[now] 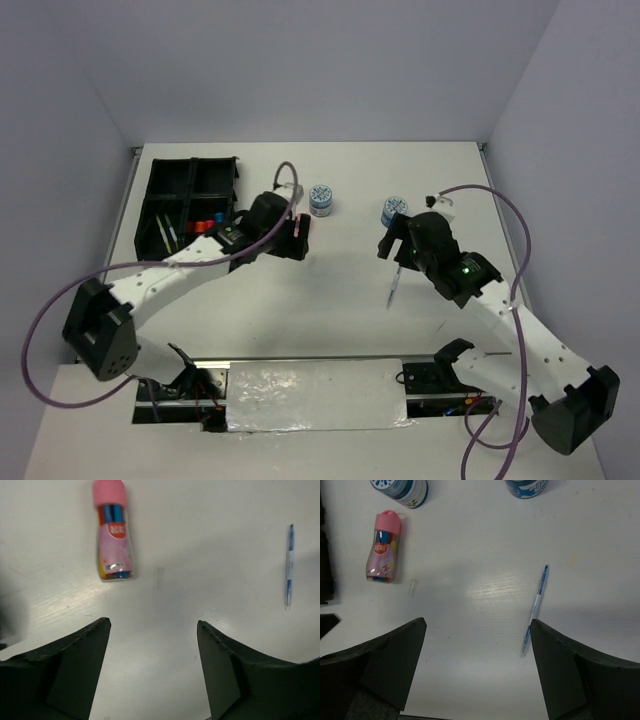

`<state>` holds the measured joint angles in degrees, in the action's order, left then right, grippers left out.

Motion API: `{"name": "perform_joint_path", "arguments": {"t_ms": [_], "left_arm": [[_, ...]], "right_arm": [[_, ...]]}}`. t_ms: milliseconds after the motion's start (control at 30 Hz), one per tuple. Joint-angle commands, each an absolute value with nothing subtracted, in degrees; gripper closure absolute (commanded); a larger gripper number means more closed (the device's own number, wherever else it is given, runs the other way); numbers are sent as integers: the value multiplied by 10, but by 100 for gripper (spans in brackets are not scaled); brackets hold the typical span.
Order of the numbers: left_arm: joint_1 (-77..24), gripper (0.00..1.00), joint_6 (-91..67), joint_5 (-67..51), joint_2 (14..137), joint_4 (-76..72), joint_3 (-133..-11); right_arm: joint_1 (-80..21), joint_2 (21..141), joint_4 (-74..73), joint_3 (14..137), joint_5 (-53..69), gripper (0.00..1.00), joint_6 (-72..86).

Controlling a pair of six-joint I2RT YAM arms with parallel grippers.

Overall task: Sort the stationery into containers
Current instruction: Pick up the pen cap from the center of the board.

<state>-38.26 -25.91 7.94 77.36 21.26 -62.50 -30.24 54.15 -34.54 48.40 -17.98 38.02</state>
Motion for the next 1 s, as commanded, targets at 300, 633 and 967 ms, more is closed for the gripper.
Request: {"name": "perform_joint_path", "arguments": {"t_ms": [300, 633, 967], "left_arm": [[-420, 44, -241, 63, 995, 142, -699], [-423, 46, -243, 104, 1092, 185, -766], [-422, 54, -249, 122, 1129, 200, -782]], "right_arm": [[-304, 386, -404, 483, -145, 8, 328], [-303, 365, -374, 446, -87, 8, 313], [-303, 335, -381, 452, -72, 8, 301]]}}
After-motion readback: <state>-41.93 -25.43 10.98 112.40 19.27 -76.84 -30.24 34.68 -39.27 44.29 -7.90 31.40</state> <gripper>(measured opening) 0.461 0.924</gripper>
